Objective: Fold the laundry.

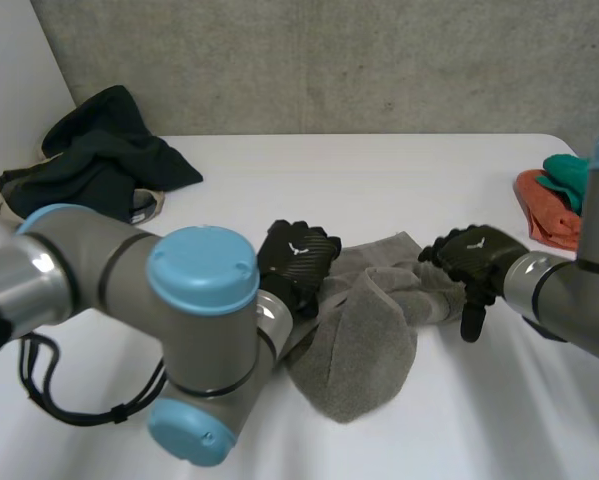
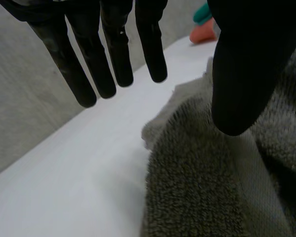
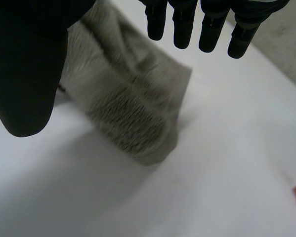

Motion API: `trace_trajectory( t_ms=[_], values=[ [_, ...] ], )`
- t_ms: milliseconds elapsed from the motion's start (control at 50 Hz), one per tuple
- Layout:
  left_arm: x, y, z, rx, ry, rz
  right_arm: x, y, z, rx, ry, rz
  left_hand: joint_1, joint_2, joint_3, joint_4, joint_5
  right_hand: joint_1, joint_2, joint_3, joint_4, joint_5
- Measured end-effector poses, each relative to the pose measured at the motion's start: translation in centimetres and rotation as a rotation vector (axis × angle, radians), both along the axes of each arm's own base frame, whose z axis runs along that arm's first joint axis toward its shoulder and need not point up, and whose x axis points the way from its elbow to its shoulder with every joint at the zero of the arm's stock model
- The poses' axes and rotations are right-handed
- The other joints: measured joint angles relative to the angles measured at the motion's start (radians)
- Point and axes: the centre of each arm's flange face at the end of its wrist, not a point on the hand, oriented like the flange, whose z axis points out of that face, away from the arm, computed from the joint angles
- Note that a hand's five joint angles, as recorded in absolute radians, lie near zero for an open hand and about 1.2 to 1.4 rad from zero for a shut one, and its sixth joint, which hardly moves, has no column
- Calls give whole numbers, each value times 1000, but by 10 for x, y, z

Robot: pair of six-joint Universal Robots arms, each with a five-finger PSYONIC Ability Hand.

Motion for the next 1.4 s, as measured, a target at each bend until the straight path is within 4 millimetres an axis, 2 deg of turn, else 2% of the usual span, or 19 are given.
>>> trace_trajectory(
  t_ms=[80,140,220,260,320,440,520,580,600,640,740,880,1000,1060,1120,1140,1220,1320,1400],
  values=[
    [-6,-3,-13,42,-39,-33,2,-4,-19,25,13,8,140,144,137,135,132,5,7,8,7,7],
    [-8,-2,-21,84,-70,-59,4,-9,-28,13,8,10,374,382,369,369,365,195,211,214,211,210],
    [-7,0,-23,115,-92,-73,7,-17,-33,-40,-9,8,499,573,563,574,544,785,819,806,801,797],
    [-6,-1,-19,111,-89,-67,7,-22,-33,-72,-16,6,499,584,575,588,544,885,956,949,948,929],
    [-1,-5,-2,77,-65,-33,5,-28,-30,-113,-21,-2,499,585,575,588,544,885,964,977,981,937],
    [20,-17,52,-28,16,72,-8,-39,-16,-173,-2,-24,499,587,583,589,544,885,964,978,985,937],
    [46,-23,93,-97,73,145,-22,-40,12,-245,50,-28,499,588,584,589,544,885,964,978,985,937],
    [58,-26,106,-117,88,175,-32,-37,31,-288,103,-25,499,588,583,589,544,885,964,978,985,937],
    [72,-27,118,-134,100,207,-41,-32,49,-320,158,-19,499,588,583,589,544,885,964,978,985,937],
    [82,-27,122,-133,96,229,-47,-25,62,-338,204,-9,499,588,583,589,544,885,964,978,985,937],
    [103,-15,112,-63,31,254,-57,3,81,-302,332,49,499,588,584,589,544,885,964,978,985,944],
    [115,-6,79,35,-91,250,-63,27,77,-185,430,132,499,588,584,589,544,885,964,978,985,944],
    [111,-25,65,-18,-122,247,-62,11,61,-176,429,124,499,588,584,589,544,885,964,981,985,944],
    [96,-51,72,-140,-76,239,-58,-18,51,-221,380,59,499,591,588,590,544,885,964,983,985,944],
    [78,-80,101,-328,33,232,-46,-53,60,-346,292,-38,499,591,588,590,544,885,964,983,986,944],
    [73,-86,111,-378,64,232,-45,-56,62,-360,283,-47,499,591,588,590,544,885,964,983,986,944],
    [58,-106,171,-629,238,233,-26,-93,109,-649,115,-172,499,591,588,590,544,885,964,983,986,944],
    [55,-100,233,-845,412,231,-16,-107,174,-998,-88,-254,499,591,588,590,544,885,964,983,986,944],
    [61,-86,246,-889,456,219,-15,-99,201,-1148,-171,-266,499,591,588,590,544,885,964,983,986,944]
  ],
)
